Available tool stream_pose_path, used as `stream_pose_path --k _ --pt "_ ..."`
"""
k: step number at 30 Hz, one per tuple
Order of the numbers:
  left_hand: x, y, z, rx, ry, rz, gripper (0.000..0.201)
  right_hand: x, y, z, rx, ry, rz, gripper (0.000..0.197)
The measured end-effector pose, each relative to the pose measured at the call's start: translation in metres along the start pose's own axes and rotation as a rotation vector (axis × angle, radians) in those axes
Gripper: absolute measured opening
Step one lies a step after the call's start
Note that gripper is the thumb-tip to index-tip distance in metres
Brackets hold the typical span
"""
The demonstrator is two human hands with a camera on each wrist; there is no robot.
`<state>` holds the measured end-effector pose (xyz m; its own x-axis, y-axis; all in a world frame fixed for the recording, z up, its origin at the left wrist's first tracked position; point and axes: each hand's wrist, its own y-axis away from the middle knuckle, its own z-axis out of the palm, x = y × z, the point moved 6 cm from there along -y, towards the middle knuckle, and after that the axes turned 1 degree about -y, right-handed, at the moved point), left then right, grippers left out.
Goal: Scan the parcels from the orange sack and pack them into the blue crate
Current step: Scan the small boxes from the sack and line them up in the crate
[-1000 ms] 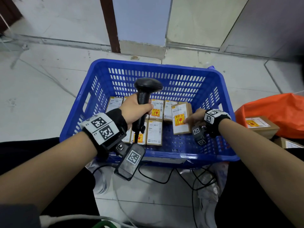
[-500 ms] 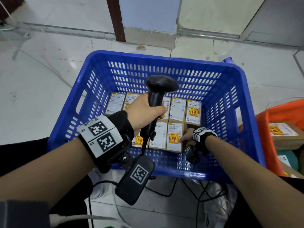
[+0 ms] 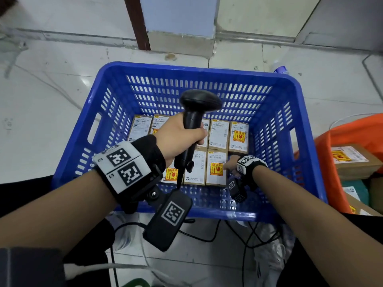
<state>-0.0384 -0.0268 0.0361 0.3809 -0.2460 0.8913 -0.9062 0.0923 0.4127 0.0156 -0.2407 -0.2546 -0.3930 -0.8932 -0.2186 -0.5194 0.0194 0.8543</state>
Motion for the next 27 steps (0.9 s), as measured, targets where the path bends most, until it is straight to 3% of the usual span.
stream_pose_path --k 5,10,14,18,21,27 --pt "0.007 0.008 -0.001 -0.016 -0.017 0.039 0.010 -0.026 0.042 -0.027 0.027 -0.083 -0.066 0.029" --pt "0.017 0.021 0.005 -0.012 -0.052 0.078 0.010 -0.046 0.120 -0.086 0.225 -0.105 -0.265 0.016" --pt "0.033 0.033 0.022 -0.038 -0.099 0.134 0.015 -0.034 0.194 -0.131 0.374 -0.253 -0.393 0.018" --pt "0.054 0.043 0.056 -0.056 -0.088 0.194 0.013 0.009 0.253 -0.163 0.513 -0.328 -0.475 0.016" --pt "0.074 0.047 0.093 -0.095 -0.099 0.260 0.018 0.063 0.277 -0.183 0.645 -0.376 -0.457 0.006" --pt "0.096 0.048 0.174 -0.228 -0.175 0.342 0.011 0.213 0.293 -0.207 0.946 -0.598 -0.193 0.017"
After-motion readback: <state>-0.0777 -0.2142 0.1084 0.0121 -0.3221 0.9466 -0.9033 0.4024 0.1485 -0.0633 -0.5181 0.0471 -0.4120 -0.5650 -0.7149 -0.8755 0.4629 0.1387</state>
